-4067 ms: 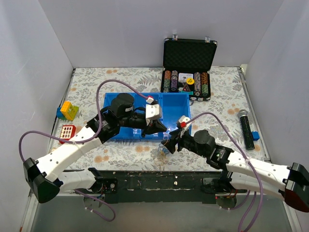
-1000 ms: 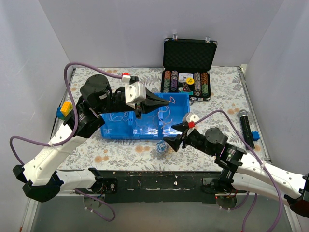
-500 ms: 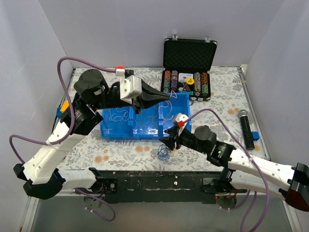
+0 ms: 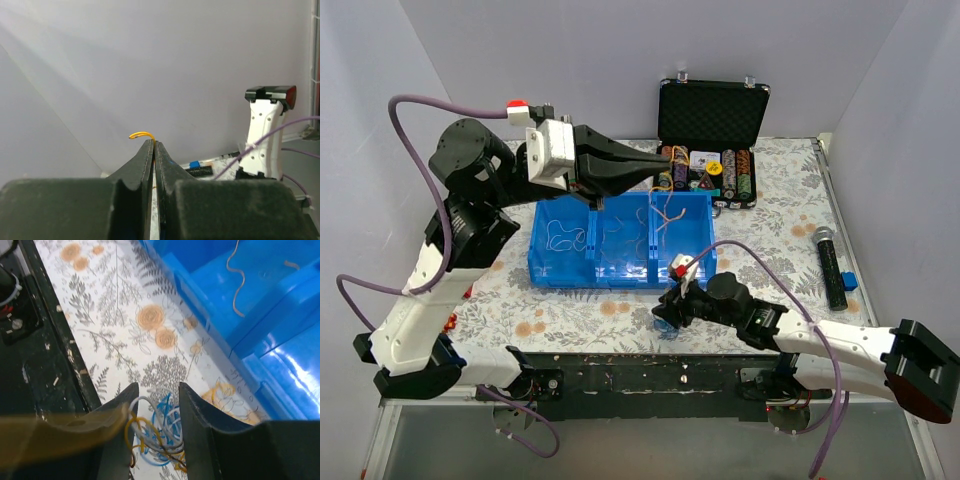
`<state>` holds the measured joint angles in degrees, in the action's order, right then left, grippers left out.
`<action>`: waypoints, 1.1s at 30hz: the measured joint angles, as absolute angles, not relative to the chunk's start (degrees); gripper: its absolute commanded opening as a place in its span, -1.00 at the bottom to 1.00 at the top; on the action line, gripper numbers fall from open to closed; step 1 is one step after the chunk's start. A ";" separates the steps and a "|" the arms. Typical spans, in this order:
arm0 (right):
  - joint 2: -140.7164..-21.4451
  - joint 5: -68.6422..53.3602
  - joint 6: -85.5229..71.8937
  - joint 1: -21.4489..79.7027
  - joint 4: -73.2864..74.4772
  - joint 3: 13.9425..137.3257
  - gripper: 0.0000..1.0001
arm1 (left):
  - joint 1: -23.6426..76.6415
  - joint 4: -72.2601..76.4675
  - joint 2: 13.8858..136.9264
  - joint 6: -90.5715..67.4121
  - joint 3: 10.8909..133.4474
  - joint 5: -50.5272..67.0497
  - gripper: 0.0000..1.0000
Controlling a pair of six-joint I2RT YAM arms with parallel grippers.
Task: Untangle the cables
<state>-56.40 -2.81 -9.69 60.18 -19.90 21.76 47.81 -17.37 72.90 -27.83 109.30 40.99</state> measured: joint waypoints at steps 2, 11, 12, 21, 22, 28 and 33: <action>-57.95 -3.14 -10.24 60.18 -20.64 20.36 0.04 | 47.81 -16.91 74.19 -27.90 111.96 40.58 -1.00; -61.95 -3.14 -12.01 60.18 -21.30 14.06 0.11 | 47.81 -9.67 75.46 -24.36 116.40 34.26 -1.00; -61.95 -3.05 -12.05 60.18 -21.30 14.06 0.11 | 47.81 -8.16 75.40 -23.90 116.40 33.41 -1.00; -59.75 -2.94 -12.51 60.18 -21.06 14.06 0.11 | 47.81 -0.60 71.42 -19.46 108.36 26.79 -1.00; -58.96 -2.92 -12.58 60.18 -21.06 14.06 0.10 | 47.81 -0.21 69.82 -18.79 104.88 25.74 -1.00; -52.66 -2.72 -13.32 60.18 -20.56 14.37 0.10 | 47.81 2.96 61.87 -13.91 81.78 16.38 -1.00; -49.80 -2.31 -13.37 60.18 -19.44 15.66 0.10 | 47.72 5.06 61.23 -10.41 68.27 7.33 -1.00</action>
<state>-49.80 -2.31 -13.37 60.18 -19.44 15.66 47.72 5.06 61.23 -10.41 68.27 7.33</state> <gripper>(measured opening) 0.552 0.011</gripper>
